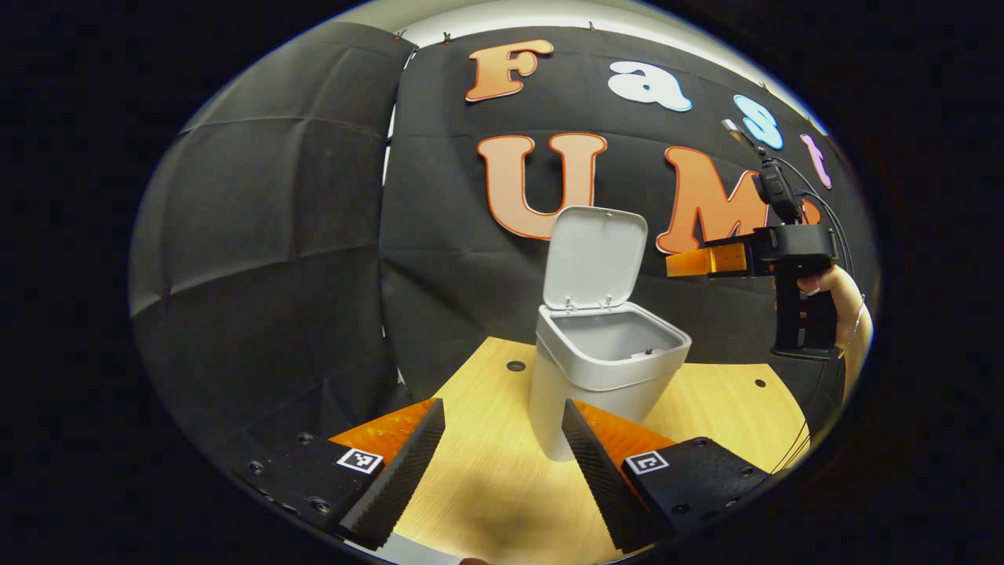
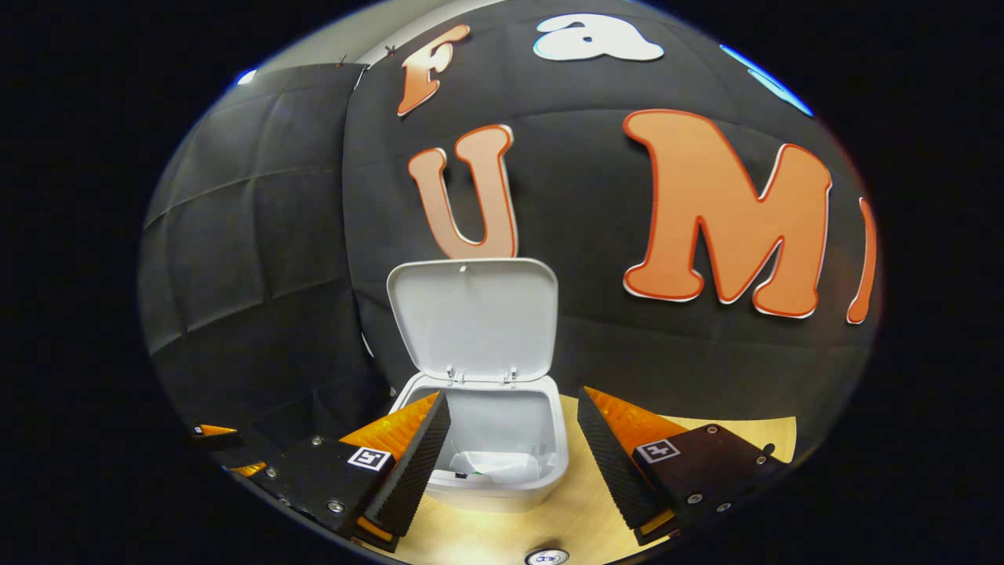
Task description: Press the lid of the desktop garbage bin to open it, pick up the crumpled paper on the desktop and throw it into the bin, then pick up the pop can on the desktop and drop it into the bin, and finally close the garbage bin lid.
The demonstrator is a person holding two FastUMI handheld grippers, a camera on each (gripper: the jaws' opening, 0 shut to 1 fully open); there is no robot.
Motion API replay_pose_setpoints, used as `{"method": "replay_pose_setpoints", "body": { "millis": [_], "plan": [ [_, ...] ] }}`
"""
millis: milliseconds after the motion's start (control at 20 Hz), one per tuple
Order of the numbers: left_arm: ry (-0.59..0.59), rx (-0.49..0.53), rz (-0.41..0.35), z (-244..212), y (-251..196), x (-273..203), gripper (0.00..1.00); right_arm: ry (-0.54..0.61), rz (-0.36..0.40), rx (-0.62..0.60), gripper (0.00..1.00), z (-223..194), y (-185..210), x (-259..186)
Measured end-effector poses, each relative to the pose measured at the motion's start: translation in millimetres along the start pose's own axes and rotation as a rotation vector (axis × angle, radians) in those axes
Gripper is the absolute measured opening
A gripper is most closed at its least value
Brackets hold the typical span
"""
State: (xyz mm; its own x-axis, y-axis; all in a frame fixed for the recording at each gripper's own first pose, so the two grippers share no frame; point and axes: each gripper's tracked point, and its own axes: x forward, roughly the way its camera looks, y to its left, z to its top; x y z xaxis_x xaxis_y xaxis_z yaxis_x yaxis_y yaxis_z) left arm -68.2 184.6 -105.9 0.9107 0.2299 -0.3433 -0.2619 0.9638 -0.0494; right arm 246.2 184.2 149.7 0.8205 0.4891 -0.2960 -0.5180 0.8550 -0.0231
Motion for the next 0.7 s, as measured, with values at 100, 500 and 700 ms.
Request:
{"method": "replay_pose_setpoints", "body": {
  "millis": [100,500,700],
  "plan": [
    [-0.006,0.011,-0.029,4,-18,1,0.96,-0.030,-0.031,0.003,0.97,6,-21,-24],
    [-0.025,0.078,-0.173,5,-112,4,0.96,-0.145,-0.232,0.074,0.97,3,-123,-126],
    [-0.035,0.092,-0.253,-4,-159,8,0.96,-0.192,-0.339,0.114,0.97,-7,-165,-177]
  ]
}}
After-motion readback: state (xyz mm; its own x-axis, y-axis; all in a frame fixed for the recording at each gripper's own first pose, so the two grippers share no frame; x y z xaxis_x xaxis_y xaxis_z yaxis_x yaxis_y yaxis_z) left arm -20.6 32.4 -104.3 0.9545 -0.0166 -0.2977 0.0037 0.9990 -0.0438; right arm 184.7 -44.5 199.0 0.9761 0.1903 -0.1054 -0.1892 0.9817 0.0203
